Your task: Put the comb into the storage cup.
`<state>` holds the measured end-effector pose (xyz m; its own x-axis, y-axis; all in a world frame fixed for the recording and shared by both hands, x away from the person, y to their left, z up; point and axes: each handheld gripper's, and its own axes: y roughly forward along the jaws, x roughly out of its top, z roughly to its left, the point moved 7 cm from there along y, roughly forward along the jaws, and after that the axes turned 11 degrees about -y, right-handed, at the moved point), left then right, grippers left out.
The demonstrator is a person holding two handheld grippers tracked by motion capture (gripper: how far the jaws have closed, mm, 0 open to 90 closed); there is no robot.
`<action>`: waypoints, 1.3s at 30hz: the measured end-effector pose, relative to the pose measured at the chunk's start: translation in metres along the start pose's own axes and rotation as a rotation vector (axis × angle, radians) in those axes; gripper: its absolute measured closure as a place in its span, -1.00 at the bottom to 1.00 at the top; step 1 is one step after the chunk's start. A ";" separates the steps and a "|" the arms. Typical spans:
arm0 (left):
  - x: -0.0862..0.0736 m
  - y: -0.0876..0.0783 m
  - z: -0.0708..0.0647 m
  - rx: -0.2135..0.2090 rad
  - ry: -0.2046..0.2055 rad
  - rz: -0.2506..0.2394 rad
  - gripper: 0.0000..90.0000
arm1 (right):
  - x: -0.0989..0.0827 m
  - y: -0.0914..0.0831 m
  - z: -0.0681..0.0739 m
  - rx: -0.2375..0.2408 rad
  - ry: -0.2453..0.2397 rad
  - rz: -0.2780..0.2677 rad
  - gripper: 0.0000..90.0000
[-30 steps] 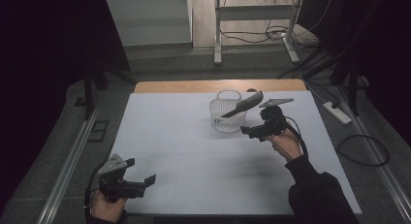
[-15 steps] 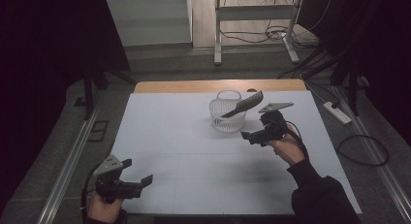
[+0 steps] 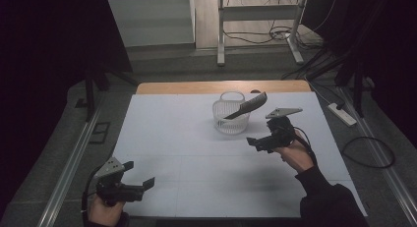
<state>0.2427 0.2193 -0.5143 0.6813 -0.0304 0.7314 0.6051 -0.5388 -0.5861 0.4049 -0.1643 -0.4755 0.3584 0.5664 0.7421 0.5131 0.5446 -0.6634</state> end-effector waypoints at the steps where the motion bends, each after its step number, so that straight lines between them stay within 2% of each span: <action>1: 0.000 0.000 0.000 0.000 -0.001 0.000 -1.00 | -0.001 -0.001 0.000 -0.001 -0.001 0.002 -1.00; 10: 0.000 -0.001 0.001 0.009 0.000 -0.002 -1.00 | -0.006 -0.007 0.004 -0.004 -0.001 0.007 -1.00; 22: -0.001 0.000 0.001 0.002 0.000 0.007 -1.00 | -0.013 -0.014 0.010 0.004 -0.010 0.011 -1.00; 30: -0.001 0.000 0.001 -0.004 -0.006 0.009 -1.00 | -0.018 -0.021 0.010 -0.017 -0.004 0.007 -1.00; 39: -0.001 0.000 0.001 -0.008 -0.009 0.011 -1.00 | -0.028 -0.027 0.011 -0.017 0.004 0.011 -1.00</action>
<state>0.2424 0.2204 -0.5156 0.6918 -0.0287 0.7215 0.5940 -0.5456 -0.5912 0.3721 -0.1879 -0.4790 0.3669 0.5697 0.7354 0.5225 0.5278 -0.6696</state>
